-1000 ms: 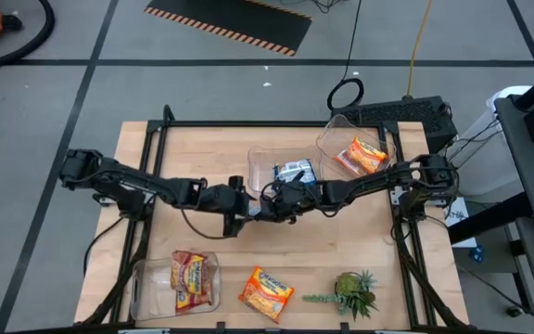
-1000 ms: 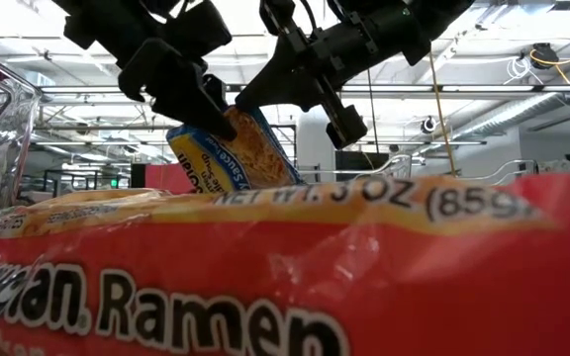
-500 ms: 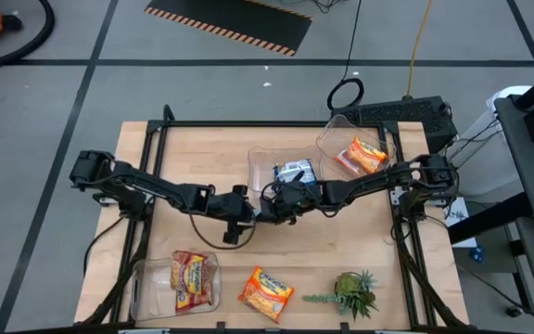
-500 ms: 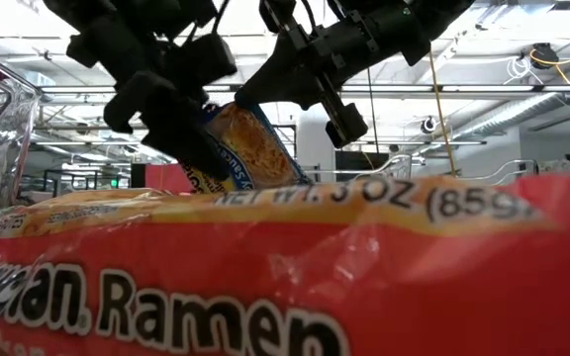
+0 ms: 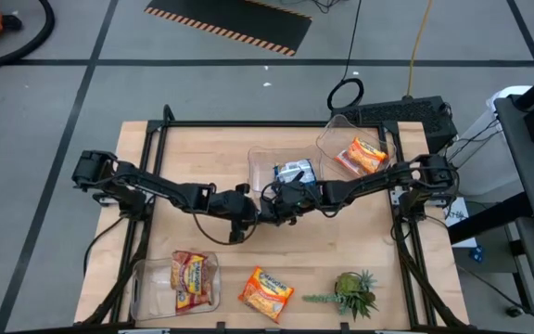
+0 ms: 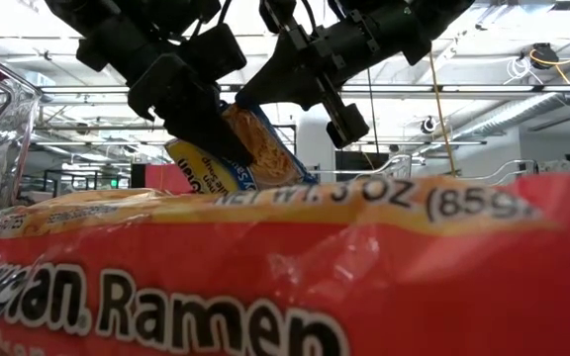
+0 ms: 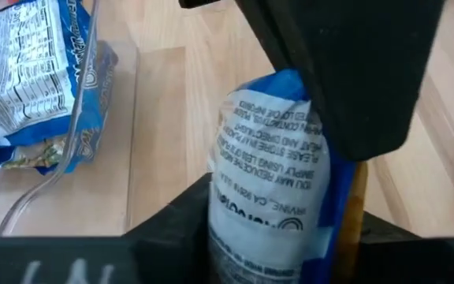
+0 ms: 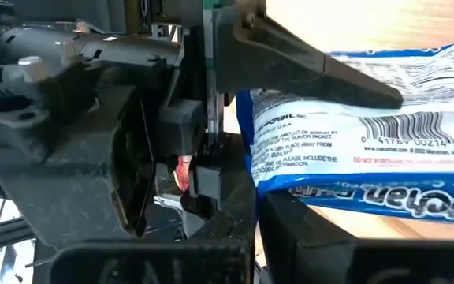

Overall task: Sort Maruchan noodles
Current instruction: Stack the blue noodle pack on top of the other blue noodle pack into the top left transparent bin

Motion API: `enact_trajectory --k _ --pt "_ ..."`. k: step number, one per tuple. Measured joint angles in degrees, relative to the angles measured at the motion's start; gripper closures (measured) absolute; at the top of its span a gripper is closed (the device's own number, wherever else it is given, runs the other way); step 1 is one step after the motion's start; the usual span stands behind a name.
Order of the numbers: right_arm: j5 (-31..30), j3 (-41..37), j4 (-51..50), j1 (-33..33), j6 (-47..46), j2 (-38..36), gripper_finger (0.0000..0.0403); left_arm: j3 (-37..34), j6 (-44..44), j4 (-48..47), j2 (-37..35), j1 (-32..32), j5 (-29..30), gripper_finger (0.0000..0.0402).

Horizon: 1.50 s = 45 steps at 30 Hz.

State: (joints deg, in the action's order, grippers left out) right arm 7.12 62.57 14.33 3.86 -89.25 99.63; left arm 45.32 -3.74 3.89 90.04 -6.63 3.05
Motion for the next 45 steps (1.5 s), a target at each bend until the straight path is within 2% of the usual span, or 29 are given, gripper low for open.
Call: enact_trajectory --k 3,8,15,21,31,36,41,45 --pt "-1.12 0.00 -0.02 0.02 0.17 -0.01 0.0400 0.00 1.00 -0.47 -0.02 0.00 -0.05 0.0270" --pt "-1.23 0.00 0.01 0.02 0.37 0.00 0.0383 0.00 0.94 -0.40 -0.02 0.00 -0.08 0.0270" --pt "-1.29 0.02 0.00 -0.09 1.32 -1.36 0.0340 -0.02 -0.08 -0.29 -0.02 -0.02 -0.11 0.0270" --pt "-1.40 0.04 -6.49 -1.15 5.12 -5.89 0.0303 -0.02 0.80 -0.07 0.00 -0.26 -0.28 0.0271" --pt "-3.18 0.04 -28.33 -1.33 23.50 -19.20 0.0274 -0.15 3.34 0.77 -3.63 -0.02 -0.53 0.0271" --pt "-4.43 0.04 -30.86 -0.32 35.69 -24.60 0.0249 -0.20 9.94 2.35 -5.38 0.32 -4.37 0.0271" --pt "-3.33 0.04 -33.53 0.38 39.92 -26.03 0.0208 -0.11 14.93 8.94 -5.90 0.07 -9.77 0.0271" --pt "-1.18 0.04 -33.48 1.31 44.73 -25.10 0.0178 -0.11 18.07 13.39 -6.08 0.11 -10.54 0.0271"
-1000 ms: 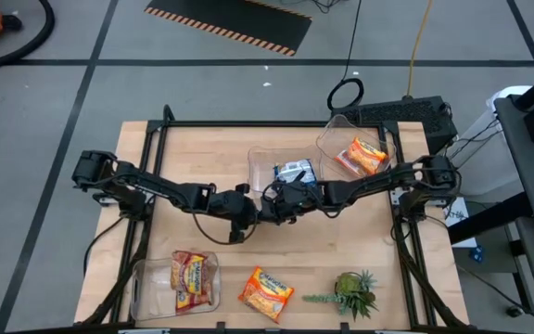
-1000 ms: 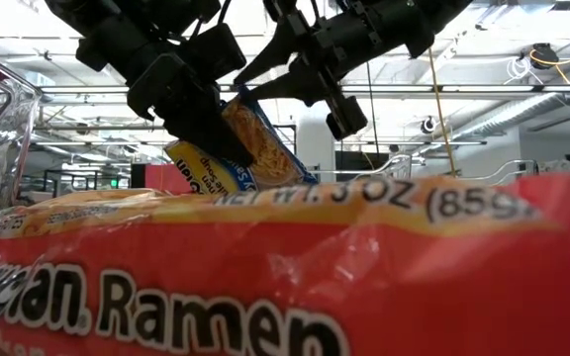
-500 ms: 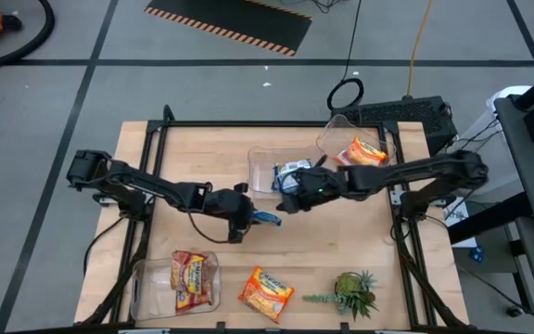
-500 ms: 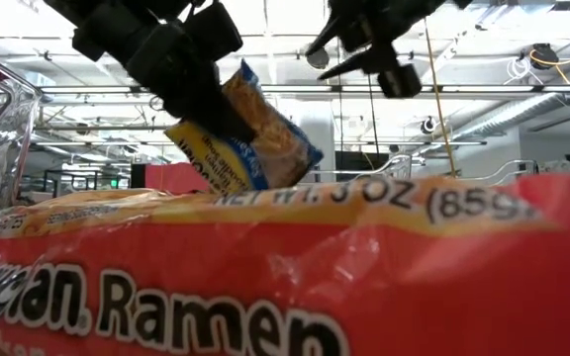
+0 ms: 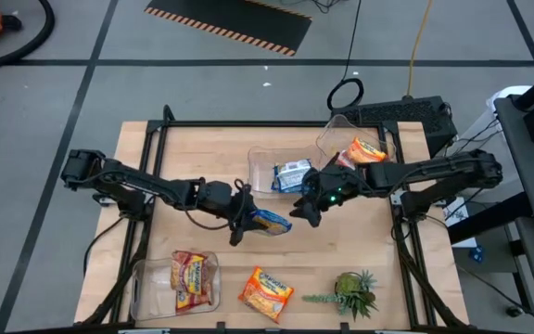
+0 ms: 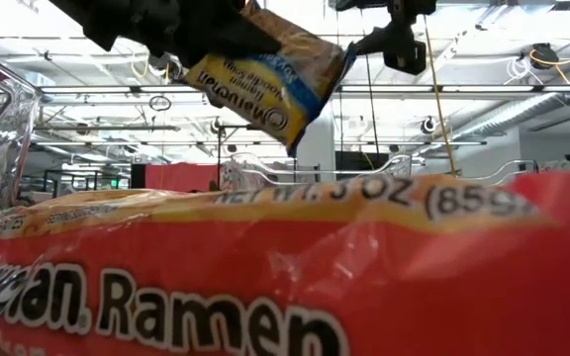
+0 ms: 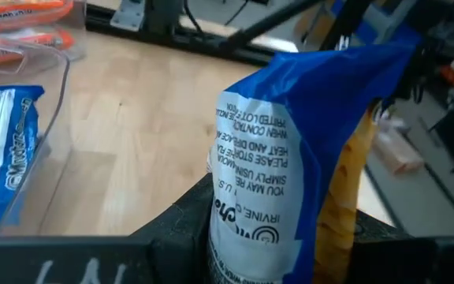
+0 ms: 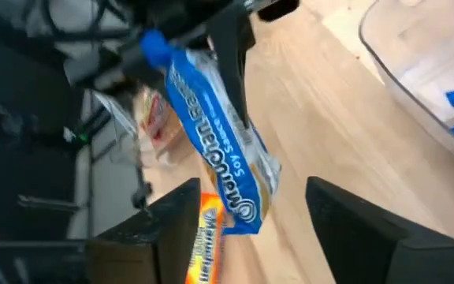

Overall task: Sort Maruchan noodles
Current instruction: Stack the blue noodle pack on top of the other blue noodle pack into the top left transparent bin

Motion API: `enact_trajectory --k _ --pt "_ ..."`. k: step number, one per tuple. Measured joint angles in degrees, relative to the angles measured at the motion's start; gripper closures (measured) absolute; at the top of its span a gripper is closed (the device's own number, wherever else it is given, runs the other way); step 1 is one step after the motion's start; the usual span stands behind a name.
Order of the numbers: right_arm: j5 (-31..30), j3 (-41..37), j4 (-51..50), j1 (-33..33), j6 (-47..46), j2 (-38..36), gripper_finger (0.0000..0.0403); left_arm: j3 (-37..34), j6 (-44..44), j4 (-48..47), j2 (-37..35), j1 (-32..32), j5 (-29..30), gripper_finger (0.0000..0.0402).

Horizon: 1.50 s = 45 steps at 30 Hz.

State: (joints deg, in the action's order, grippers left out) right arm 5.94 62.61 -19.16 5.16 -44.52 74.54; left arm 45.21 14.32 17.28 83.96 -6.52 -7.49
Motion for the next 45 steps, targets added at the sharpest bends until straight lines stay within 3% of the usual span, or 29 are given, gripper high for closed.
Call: enact_trajectory --k 8,15,25,33,38,45 --pt "-0.47 0.00 0.06 0.97 8.54 3.25 0.0133 0.00 4.03 3.48 0.02 0.00 0.02 0.0271" --pt "-1.24 0.00 3.39 0.95 16.40 6.59 0.0132 0.00 7.45 3.52 0.07 0.02 2.44 0.0271" --pt "7.46 0.00 5.40 0.77 16.51 8.11 0.0139 0.00 9.65 4.00 0.07 -0.11 4.49 0.0271" --pt "5.45 0.00 6.86 0.84 16.32 8.04 0.0141 0.00 10.23 9.49 0.09 -0.09 4.93 0.0271" --pt "4.59 -0.11 10.08 0.84 16.06 7.77 0.0161 0.00 10.23 10.62 0.09 -0.09 4.66 0.0271" --pt "4.58 -0.11 11.08 0.84 15.09 7.46 0.0236 0.00 10.21 12.03 0.07 -0.61 4.49 0.0261"
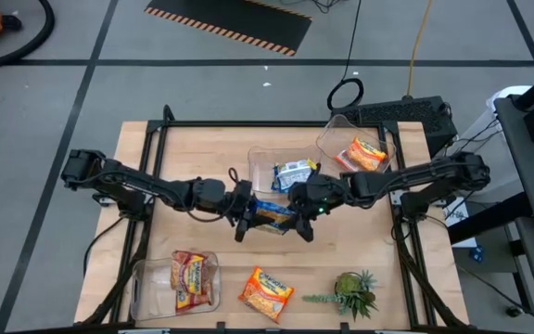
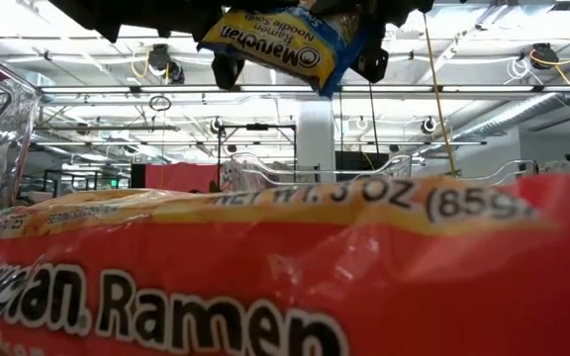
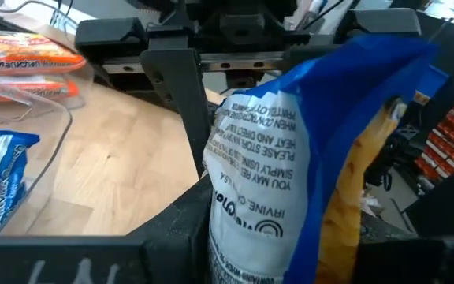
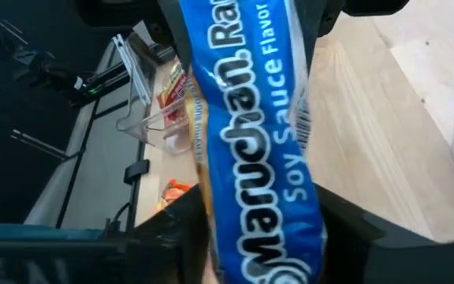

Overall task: Sort Maruchan noodles
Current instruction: Stack the blue noodle pack on top of the other blue noodle pack into the top left transparent bin

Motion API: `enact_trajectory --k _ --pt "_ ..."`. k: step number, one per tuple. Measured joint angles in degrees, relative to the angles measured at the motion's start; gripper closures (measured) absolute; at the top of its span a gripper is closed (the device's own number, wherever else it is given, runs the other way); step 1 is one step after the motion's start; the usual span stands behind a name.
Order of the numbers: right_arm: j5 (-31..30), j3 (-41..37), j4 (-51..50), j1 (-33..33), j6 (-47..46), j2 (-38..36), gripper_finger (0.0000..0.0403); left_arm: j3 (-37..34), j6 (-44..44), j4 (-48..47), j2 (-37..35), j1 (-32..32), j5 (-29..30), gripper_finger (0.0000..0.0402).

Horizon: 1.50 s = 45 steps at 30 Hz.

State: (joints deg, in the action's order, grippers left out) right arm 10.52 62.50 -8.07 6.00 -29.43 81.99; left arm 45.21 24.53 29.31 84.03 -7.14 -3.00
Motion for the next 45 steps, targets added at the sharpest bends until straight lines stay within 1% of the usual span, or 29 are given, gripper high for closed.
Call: enact_trajectory --k 4,7,10,12,15,17,20,23,25,28,30,33,35,36,40,45 --pt "0.09 0.00 0.08 0.00 0.09 -0.04 0.0279 0.00 0.02 0.64 0.00 -0.07 0.16 0.0254" --pt "0.04 0.00 0.13 -0.02 0.13 -0.04 0.0299 0.00 0.04 0.73 0.00 -0.06 0.20 0.0252" --pt "0.02 0.02 0.15 -0.02 0.11 -0.04 0.0301 0.00 0.14 0.38 0.00 -0.09 0.17 0.0251" --pt "-0.01 0.02 0.13 -0.02 -0.12 -0.04 0.0294 0.00 0.03 0.11 0.00 -0.11 0.31 0.0250" --pt "-0.04 0.02 -0.04 -0.04 -0.83 -0.02 0.0286 0.07 0.06 -0.69 0.00 -0.55 2.31 0.0243" --pt "0.08 0.02 -0.09 -0.04 -1.44 -0.02 0.0289 0.07 0.08 -0.95 -0.14 -0.70 3.15 0.0226" --pt "1.10 0.02 0.13 -0.06 -2.80 -0.02 0.0299 0.07 2.03 -1.33 -0.76 -0.72 5.27 0.0186" --pt "1.73 0.02 -0.39 -0.09 -3.46 -0.02 0.0303 0.07 4.04 -2.80 -3.25 -0.62 8.59 0.0147" --pt "1.89 0.02 -1.48 -0.04 -4.69 -0.02 0.0300 0.13 3.32 -3.30 -5.45 -0.61 11.14 0.0131" --pt "1.92 0.02 -2.43 -0.05 -7.12 -0.02 0.0293 0.12 0.92 -5.97 -8.80 -0.10 12.56 0.0123" --pt "2.45 0.02 -2.59 -0.34 -8.36 -0.02 0.0293 0.11 -0.11 -10.32 -11.56 0.70 12.41 0.0122" --pt "5.76 0.10 -3.63 -1.61 -11.49 -0.19 0.0298 0.13 0.03 -15.56 -14.97 2.60 12.39 0.0122" --pt "7.37 0.11 -3.95 -2.64 -14.86 -0.39 0.0300 0.01 0.17 -20.82 -17.49 3.81 12.32 0.0122" --pt "7.74 0.11 -3.68 -3.14 -16.51 -0.69 0.0300 0.01 0.03 -21.79 -18.50 4.46 12.31 0.0122" --pt "7.76 0.17 0.16 -5.63 -20.77 -1.16 0.0294 0.02 -1.75 -28.45 -23.86 6.64 12.10 0.0121" --pt "7.76 1.25 0.51 -9.43 -23.25 -1.11 0.0296 0.04 -3.34 -37.60 -28.93 9.04 11.97 0.0121"
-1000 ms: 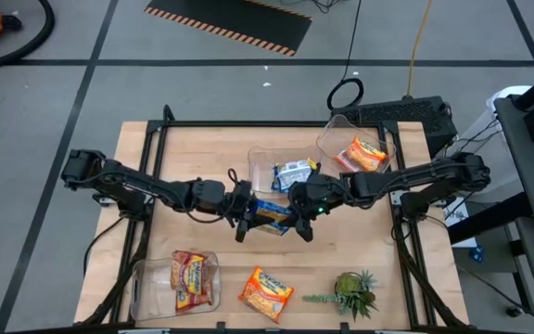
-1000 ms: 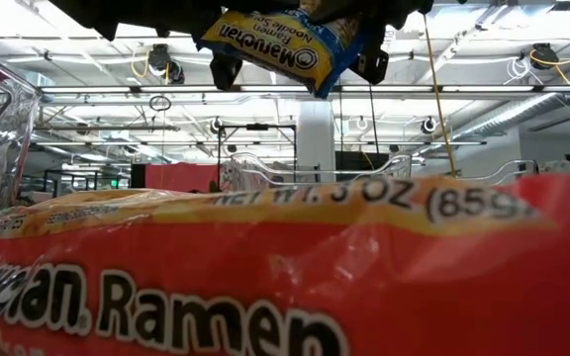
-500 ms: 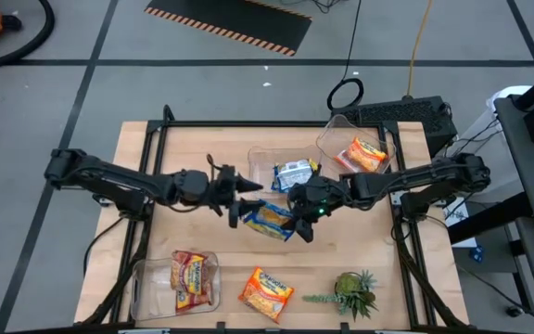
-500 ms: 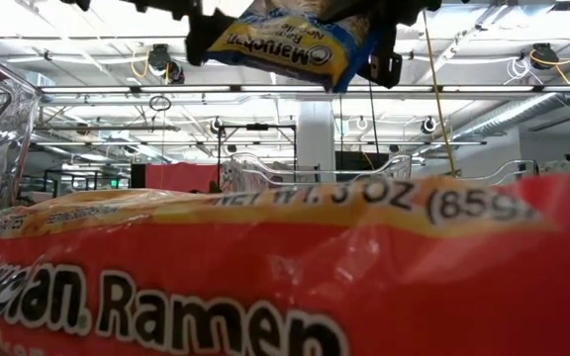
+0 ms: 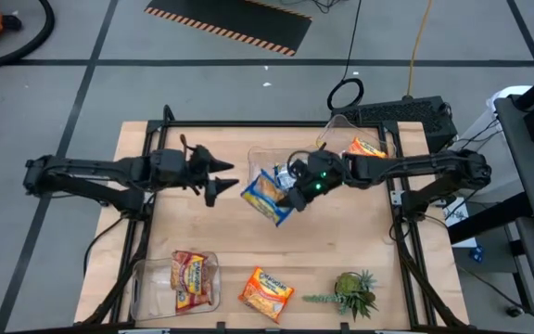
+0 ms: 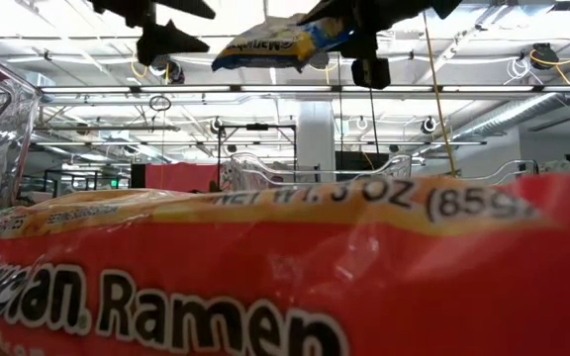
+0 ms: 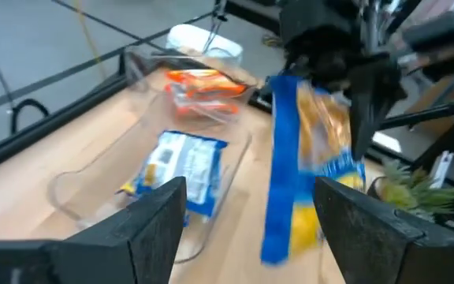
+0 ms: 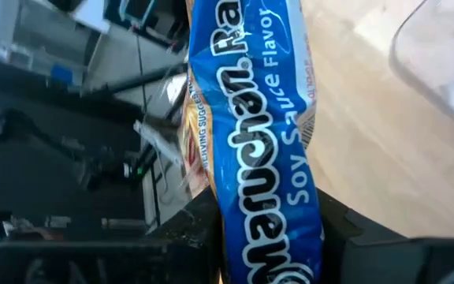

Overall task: Sort Maruchan noodles
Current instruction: Stack the blue noodle pack on top of the other blue noodle pack into the top left transparent bin

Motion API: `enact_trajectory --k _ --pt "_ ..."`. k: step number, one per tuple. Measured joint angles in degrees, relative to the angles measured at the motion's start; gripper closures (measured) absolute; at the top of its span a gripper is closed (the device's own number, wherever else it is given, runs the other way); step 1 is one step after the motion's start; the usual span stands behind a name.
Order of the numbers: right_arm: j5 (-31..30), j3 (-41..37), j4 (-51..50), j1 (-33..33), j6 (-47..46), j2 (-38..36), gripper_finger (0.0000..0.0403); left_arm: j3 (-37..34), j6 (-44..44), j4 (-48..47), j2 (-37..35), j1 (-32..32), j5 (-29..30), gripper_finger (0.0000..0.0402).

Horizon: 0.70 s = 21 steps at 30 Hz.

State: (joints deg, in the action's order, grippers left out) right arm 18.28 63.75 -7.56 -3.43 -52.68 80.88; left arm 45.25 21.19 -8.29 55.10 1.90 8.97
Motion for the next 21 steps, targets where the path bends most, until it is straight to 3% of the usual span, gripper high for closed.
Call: enact_trajectory --k 11,21 --pt "8.28 6.17 -6.87 -12.01 3.18 0.02 0.0297 0.00 -0.96 -17.49 -5.80 2.39 -0.92 0.0121" --pt "23.64 7.97 -13.86 -23.50 12.69 0.00 0.0297 0.00 2.97 -18.51 -4.26 2.39 3.40 0.0121"
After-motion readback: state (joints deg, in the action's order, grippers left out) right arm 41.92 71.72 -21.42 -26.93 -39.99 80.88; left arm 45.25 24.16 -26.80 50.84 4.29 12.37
